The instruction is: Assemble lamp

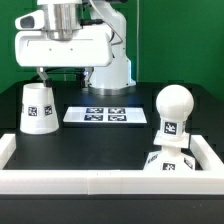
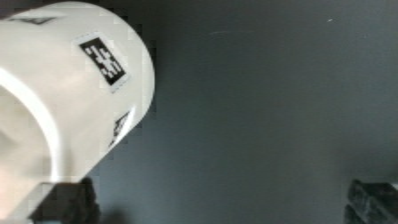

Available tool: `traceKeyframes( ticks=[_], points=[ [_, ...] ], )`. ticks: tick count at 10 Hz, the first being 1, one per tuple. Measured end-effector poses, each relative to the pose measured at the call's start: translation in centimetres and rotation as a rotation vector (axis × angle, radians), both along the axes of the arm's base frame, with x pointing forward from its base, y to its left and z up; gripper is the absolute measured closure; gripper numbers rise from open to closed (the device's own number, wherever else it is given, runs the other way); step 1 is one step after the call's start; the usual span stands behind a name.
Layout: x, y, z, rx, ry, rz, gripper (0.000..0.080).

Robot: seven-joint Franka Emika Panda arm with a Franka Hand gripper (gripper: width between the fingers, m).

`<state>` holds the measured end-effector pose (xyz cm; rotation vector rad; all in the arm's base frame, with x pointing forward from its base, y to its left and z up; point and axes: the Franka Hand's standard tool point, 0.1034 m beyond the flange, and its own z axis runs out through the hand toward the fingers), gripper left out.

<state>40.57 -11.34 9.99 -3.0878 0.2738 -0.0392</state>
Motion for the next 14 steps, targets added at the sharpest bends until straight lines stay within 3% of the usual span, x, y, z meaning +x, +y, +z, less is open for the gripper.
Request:
traceKeyframes(
  ticks=[2, 14],
  points=[
    [-0.7, -1.5, -0.2, 0.001, -0.005, -0.01, 0.01],
    [-0.6, -3.5, -0.2, -0.008, -0.001, 0.0, 0.01]
  ],
)
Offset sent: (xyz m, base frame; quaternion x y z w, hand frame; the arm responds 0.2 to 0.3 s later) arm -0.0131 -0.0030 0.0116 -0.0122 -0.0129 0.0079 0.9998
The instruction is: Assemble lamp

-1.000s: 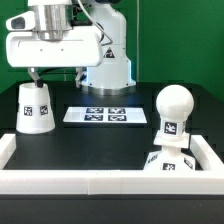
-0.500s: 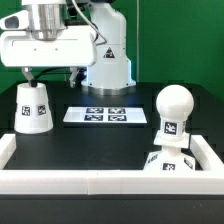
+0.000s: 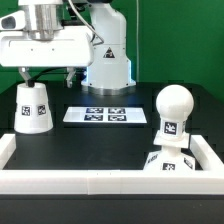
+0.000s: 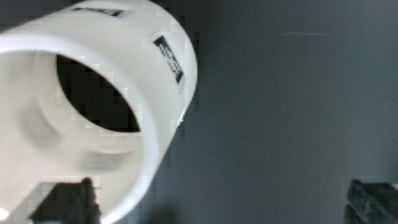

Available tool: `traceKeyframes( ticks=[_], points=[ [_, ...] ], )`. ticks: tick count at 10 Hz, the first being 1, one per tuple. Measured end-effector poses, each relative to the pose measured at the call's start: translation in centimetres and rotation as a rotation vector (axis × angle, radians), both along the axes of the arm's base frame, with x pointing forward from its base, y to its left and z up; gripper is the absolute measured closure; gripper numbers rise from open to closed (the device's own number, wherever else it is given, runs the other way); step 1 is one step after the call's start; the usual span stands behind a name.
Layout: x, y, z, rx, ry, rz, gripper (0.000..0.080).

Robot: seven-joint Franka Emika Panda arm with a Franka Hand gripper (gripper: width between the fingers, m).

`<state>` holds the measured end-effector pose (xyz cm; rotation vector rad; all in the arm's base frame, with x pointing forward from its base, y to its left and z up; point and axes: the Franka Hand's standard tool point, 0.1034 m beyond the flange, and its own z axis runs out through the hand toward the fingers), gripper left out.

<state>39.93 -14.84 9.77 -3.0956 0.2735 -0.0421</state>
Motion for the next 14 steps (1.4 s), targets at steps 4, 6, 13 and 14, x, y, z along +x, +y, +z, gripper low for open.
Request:
traceKeyframes(
  ticks=[4, 6, 13, 14],
  points=[
    [0.0, 0.0, 0.0, -0.001, 0.0, -0.001, 0.01],
    [0.0, 0.0, 0.0, -0.001, 0.0, -0.001, 0.01],
    [-1.0, 0.0, -0.3, 0.005, 0.017, -0.022, 0.01],
    [-1.4, -0.3, -0.6, 0.002, 0.022, -0.015, 0.01]
  ],
)
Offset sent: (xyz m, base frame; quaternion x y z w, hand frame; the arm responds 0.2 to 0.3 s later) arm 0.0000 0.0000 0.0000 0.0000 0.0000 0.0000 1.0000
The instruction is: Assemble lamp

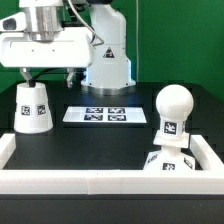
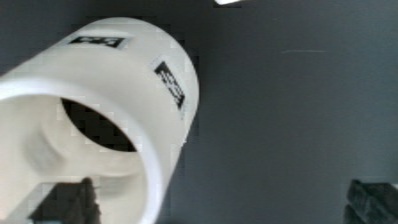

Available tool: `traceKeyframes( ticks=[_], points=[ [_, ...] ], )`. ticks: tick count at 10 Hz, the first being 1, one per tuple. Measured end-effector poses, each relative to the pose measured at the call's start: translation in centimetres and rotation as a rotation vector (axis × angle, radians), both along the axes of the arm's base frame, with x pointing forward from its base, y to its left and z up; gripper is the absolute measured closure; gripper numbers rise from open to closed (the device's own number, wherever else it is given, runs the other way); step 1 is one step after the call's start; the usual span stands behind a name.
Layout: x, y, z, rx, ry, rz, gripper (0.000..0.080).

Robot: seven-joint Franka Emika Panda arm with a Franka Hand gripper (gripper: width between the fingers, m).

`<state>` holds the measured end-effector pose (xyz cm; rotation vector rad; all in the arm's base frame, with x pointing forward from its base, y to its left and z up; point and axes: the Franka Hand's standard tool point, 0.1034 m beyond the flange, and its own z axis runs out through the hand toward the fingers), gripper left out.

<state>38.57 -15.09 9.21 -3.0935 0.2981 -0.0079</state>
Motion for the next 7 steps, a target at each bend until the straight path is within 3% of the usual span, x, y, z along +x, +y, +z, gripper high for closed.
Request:
traceKeyframes(
  ticks=[6, 7],
  points=[
    [-1.2, 0.2, -1.8, -0.025, 0.019, 0.016, 0.01],
    [-1.3, 0.3, -2.0, -0.028, 0.022, 0.021, 0.0223]
  ],
)
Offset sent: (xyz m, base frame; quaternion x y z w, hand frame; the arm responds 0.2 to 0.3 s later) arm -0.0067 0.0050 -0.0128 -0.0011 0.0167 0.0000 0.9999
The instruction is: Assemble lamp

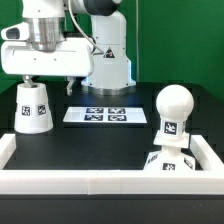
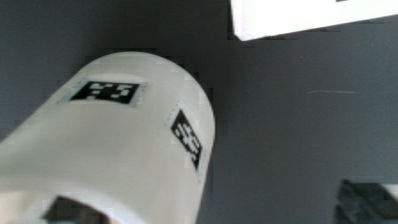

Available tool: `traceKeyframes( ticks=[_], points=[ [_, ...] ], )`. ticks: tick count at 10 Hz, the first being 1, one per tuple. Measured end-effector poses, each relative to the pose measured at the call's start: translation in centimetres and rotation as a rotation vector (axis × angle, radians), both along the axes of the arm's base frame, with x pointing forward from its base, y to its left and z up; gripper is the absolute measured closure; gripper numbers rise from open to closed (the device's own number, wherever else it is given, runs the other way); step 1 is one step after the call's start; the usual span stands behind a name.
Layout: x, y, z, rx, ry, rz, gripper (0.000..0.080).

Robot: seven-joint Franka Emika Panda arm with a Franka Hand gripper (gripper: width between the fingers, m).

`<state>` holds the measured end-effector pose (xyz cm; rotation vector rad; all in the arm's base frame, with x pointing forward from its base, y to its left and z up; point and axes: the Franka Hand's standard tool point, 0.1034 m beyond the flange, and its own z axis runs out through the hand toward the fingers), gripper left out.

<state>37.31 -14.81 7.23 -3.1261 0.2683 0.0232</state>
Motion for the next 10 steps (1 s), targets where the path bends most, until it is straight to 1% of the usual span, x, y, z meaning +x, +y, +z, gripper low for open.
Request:
traceKeyframes(
  ticks=[2, 3, 4, 5, 8, 9, 10],
  points=[
    [0.0, -0.1, 0.0, 0.0, 0.0, -0.001, 0.0498],
    [0.0, -0.1, 0.0, 0.0, 0.001, -0.001, 0.0498],
    [-0.1, -0.1, 0.0, 0.0, 0.001, -0.001, 0.0697],
    [0.0, -0.1, 0.0, -0.001, 0.0, -0.001, 0.0756],
    [0.0, -0.1, 0.0, -0.001, 0.0, -0.001, 0.0756],
    [0.3, 0.2, 0.1, 0.001, 0.0, 0.0, 0.0756],
    [1.2, 1.1, 0.3, 0.008, -0.003, 0.017, 0.0756]
  ],
)
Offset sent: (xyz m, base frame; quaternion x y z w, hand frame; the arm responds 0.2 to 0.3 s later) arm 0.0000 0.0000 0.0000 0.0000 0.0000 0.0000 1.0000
